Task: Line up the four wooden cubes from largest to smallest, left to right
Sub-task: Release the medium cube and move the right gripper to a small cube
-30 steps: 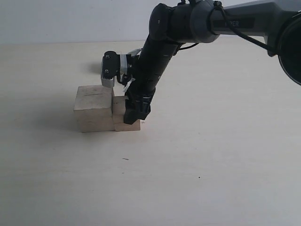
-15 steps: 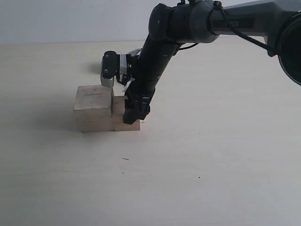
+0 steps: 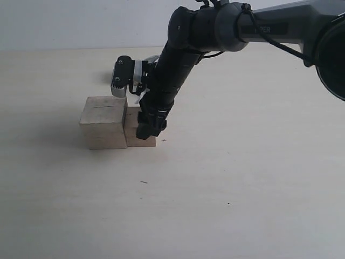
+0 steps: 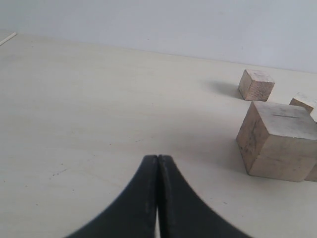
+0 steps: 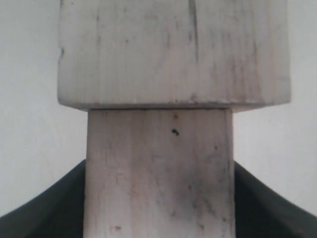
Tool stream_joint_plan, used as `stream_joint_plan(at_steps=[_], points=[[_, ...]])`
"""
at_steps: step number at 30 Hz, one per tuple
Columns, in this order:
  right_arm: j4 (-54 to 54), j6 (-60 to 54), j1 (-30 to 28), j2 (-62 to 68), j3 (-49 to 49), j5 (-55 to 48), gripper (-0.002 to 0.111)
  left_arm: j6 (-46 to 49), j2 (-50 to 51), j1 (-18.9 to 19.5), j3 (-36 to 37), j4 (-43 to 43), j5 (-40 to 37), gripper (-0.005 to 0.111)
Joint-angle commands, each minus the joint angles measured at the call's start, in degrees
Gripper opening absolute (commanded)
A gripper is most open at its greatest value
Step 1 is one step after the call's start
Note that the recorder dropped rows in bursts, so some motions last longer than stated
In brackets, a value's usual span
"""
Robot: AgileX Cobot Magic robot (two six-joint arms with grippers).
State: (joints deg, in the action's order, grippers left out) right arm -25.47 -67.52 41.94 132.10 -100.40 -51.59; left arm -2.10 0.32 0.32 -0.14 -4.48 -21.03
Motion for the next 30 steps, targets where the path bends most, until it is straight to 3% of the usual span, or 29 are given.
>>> stream_joint_plan(at_steps=[1, 2, 7, 9, 17, 23, 30], points=[[-0.1, 0.2, 0.0, 0.6, 0.5, 1.6, 0.064, 0.1, -0.3, -0.3, 0.1, -0.5, 0.6, 0.000], [-0.1, 0.2, 0.0, 0.6, 0.5, 1.6, 0.064, 0.1, -0.3, -0.3, 0.1, -0.5, 0.6, 0.000], [-0.1, 5.1, 0.0, 0.5, 0.5, 1.4, 0.100, 0.1, -0.3, -0.3, 0.1, -0.5, 0.6, 0.000], [0.1, 6.0, 0.0, -0.2, 0.5, 0.9, 0.105, 0.1, -0.3, -0.3, 0.1, -0.5, 0.6, 0.000], [0.1, 12.7, 0.0, -10.5, 0.5, -5.0, 0.105, 0.1, -0.3, -0.3, 0.1, -0.5, 0.6, 0.000], [4.0, 31.6, 0.0, -15.5, 0.5, 8.9, 0.102, 0.1, -0.3, -0.3, 0.1, -0.5, 0.6, 0.000], [4.5, 36.7, 0.0, -14.5, 0.4, 24.0, 0.094, 0.1, -0.3, -0.3, 0.1, -0.5, 0.6, 0.000]])
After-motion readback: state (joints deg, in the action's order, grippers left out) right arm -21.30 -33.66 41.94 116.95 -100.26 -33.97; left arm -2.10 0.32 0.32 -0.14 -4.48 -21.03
